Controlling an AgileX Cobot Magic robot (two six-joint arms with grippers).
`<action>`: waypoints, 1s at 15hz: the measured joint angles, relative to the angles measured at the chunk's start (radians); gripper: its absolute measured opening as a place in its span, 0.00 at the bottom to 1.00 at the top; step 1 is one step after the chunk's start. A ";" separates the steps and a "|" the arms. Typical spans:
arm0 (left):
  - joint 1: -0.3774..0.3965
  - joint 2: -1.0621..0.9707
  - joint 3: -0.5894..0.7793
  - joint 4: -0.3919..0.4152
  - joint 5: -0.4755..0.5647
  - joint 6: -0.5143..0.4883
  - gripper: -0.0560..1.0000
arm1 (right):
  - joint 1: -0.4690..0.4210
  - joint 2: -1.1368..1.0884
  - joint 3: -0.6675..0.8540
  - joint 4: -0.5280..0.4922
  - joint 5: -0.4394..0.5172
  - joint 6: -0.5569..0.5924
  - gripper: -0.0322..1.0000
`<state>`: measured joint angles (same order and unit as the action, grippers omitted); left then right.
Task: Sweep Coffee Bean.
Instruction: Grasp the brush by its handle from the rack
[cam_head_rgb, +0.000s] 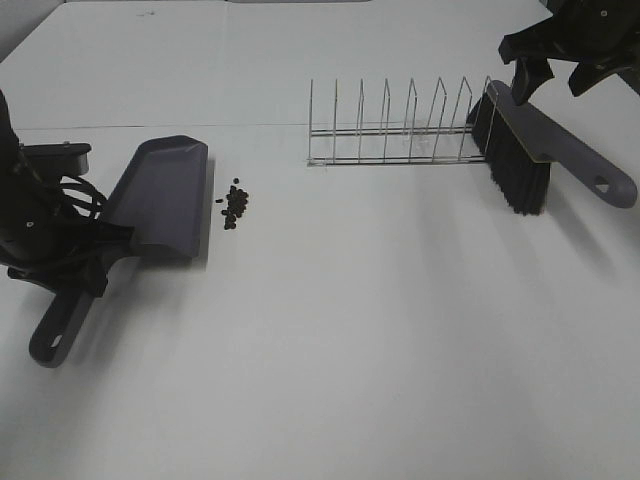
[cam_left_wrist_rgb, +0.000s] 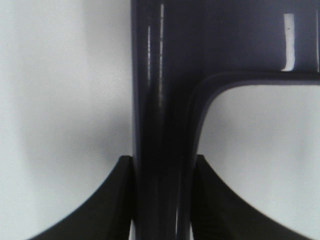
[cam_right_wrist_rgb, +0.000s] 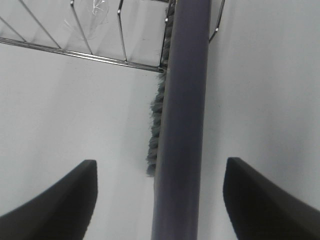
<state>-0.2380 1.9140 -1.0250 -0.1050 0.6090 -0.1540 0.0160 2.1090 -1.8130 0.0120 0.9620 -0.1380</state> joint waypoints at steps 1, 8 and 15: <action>0.000 0.000 0.000 0.000 0.000 0.000 0.30 | 0.000 0.038 -0.033 -0.012 0.007 -0.005 0.60; 0.000 0.000 0.000 0.000 0.009 0.000 0.30 | 0.000 0.170 -0.090 -0.069 -0.021 -0.006 0.60; 0.000 0.000 0.000 0.000 0.009 0.000 0.30 | -0.001 0.234 -0.111 -0.086 -0.113 0.024 0.51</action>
<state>-0.2380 1.9140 -1.0250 -0.1050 0.6180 -0.1540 0.0150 2.3430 -1.9240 -0.0740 0.8490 -0.1140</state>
